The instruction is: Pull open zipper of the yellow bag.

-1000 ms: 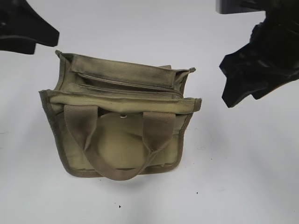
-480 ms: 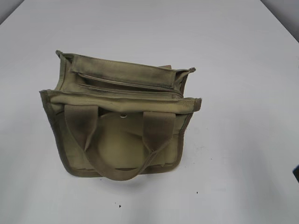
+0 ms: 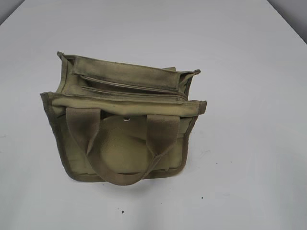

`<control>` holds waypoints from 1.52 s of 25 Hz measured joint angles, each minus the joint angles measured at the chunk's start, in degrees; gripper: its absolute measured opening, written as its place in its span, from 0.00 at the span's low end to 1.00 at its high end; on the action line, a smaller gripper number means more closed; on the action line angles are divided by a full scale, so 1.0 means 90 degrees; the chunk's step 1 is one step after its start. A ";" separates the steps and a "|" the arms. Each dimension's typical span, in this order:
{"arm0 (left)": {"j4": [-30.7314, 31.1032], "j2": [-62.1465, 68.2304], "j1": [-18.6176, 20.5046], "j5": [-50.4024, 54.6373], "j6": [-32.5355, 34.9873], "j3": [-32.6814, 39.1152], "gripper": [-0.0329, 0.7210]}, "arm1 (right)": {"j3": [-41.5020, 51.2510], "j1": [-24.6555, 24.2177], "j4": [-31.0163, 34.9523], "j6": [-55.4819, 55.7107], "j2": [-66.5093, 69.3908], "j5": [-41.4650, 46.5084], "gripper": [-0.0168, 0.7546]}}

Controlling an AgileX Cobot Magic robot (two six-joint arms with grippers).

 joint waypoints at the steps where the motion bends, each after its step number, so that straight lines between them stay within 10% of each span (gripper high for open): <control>1: 0.0000 -0.0058 0.0000 0.0010 0.0000 0.0005 0.76 | 0.0063 0.0000 -0.0081 -0.0036 -0.0262 0.0000 0.62; 33: 0.0456 -0.0124 0.0000 0.0010 0.0170 0.0019 0.76 | 0.0409 -0.0024 -0.0200 -0.0548 -0.1234 -0.0410 0.60; 38: 0.0449 -0.0124 0.0229 0.0010 0.0170 0.0019 0.76 | 0.0409 -0.0974 -0.0157 -0.0550 -0.1234 -0.0415 0.60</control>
